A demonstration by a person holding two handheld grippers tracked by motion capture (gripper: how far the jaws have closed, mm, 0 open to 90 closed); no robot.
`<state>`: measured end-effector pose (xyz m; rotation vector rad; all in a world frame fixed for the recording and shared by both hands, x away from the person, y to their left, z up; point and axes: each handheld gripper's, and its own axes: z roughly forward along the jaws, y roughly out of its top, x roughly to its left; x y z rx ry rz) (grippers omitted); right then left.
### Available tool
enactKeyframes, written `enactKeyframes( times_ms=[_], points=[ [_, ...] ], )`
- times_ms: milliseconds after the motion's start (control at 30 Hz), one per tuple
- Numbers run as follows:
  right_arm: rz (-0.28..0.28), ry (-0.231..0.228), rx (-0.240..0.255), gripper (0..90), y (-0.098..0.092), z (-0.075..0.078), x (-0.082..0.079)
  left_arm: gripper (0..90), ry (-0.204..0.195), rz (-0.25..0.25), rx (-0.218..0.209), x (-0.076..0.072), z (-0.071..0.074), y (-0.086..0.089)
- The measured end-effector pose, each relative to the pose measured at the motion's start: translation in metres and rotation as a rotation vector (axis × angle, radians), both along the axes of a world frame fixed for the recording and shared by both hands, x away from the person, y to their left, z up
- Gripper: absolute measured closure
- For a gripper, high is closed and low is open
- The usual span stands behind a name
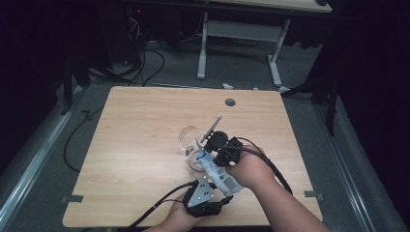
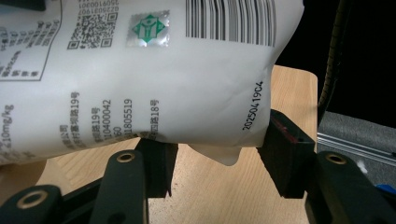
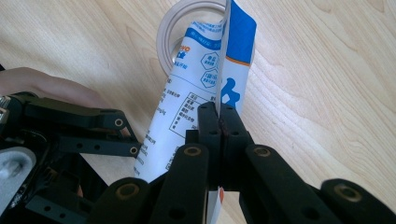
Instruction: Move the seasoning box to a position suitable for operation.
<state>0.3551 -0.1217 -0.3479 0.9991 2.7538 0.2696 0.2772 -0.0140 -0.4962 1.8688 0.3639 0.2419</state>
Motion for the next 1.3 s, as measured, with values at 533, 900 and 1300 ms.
enactKeyframes(
  times_ms=[533, 900, 1300],
  points=[
    [0.013, -0.01, 0.006, 89.9, 0.0025, 0.0058, 0.0008, 50.7, -0.01, 0.012, -0.012, 0.0017, 0.0025, 0.0023],
    [0.018, -0.007, 0.001, 89.9, 0.0014, 0.0085, 0.0009, 51.1, -0.012, 0.011, -0.014, 0.0012, 0.0048, 0.0028],
    [0.028, -0.012, -0.002, 89.8, 0.0039, 0.0088, 0.0028, 51.3, -0.009, 0.02, -0.01, 0.002, 0.0063, 0.0043]
  ],
)
